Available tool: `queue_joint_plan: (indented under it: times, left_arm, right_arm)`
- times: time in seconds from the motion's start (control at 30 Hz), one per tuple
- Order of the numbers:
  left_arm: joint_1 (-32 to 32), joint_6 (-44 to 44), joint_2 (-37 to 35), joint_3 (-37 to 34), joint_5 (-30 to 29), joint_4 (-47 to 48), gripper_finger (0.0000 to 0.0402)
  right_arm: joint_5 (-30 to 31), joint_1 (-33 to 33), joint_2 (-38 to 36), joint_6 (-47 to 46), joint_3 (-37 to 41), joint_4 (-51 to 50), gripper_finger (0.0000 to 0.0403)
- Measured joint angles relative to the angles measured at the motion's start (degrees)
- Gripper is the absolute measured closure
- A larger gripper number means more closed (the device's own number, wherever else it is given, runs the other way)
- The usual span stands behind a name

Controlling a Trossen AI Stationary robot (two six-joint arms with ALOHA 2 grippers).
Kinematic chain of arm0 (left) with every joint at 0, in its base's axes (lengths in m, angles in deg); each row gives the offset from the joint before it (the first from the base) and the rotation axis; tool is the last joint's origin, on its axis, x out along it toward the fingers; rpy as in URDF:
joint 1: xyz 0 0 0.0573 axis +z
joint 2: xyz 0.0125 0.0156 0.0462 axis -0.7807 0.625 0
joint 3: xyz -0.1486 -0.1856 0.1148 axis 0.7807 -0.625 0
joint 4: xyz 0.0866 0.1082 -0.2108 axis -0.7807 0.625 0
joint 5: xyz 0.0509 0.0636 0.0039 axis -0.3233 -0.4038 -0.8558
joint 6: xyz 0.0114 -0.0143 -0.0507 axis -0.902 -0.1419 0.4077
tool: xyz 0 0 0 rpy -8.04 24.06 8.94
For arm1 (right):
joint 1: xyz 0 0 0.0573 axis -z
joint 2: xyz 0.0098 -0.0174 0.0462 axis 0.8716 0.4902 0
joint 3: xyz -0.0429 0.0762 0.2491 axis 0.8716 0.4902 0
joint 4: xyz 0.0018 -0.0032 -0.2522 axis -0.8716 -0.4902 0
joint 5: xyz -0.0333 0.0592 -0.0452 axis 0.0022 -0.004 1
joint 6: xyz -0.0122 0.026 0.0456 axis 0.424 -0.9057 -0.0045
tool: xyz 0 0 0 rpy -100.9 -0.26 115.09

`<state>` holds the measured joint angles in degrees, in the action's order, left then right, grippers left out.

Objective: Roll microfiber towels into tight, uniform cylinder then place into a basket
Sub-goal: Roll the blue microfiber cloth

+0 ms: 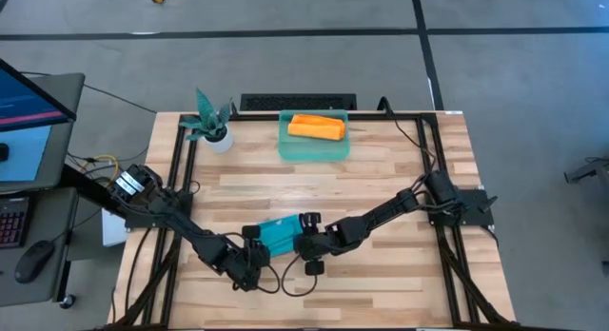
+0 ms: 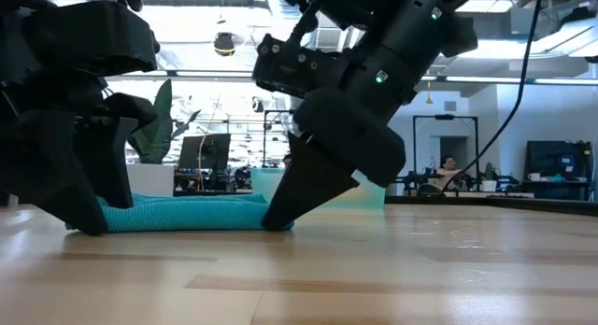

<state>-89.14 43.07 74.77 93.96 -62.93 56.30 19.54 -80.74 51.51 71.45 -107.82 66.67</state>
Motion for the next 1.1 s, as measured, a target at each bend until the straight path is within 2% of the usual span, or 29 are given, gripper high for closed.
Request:
queue_joint_plan:
  times: [0.13,0.23,0.43,0.5,0.7,0.83,0.97,1.1]
  left_arm:
    - [0.00,0.00,0.00,0.01,-0.27,-0.08,0.0267]
    - [0.02,0.02,-0.02,0.02,-0.53,-0.11,0.0267]
    - [0.04,0.05,-0.04,0.07,-1.69,0.32,0.0267]
    - [0.04,0.07,-0.04,0.07,-2.37,0.43,0.0267]
    - [-0.32,0.07,-0.07,0.09,-3.20,0.76,0.0267]
    - [-1.33,-0.04,-0.09,0.19,-4.93,0.91,0.0267]
    - [-2.68,0.38,-0.09,2.83,-6.10,6.46,0.0267]
    - [-4.72,0.96,-0.11,6.62,-9.71,13.12,0.0267]
  right_arm:
    - [0.14,-0.04,0.76,-1.70,-0.09,-0.66,0.0257]
    - [-0.85,0.01,0.79,-4.51,-0.09,-0.65,0.0277]
    - [-5.91,0.17,0.83,-7.39,-0.74,-1.12,0.0368]
    - [-7.65,0.13,0.93,-7.41,-2.01,-2.94,0.0387]
    - [-8.90,-0.26,1.18,-10.49,-5.72,-7.82,0.0370]
    - [-9.10,-0.44,1.24,-11.04,-6.87,-9.92,0.0383]
    - [-9.39,-0.44,1.24,-11.17,-6.89,-10.01,0.0390]
    - [-9.43,-0.39,1.24,-12.99,-6.89,-10.03,0.0376]
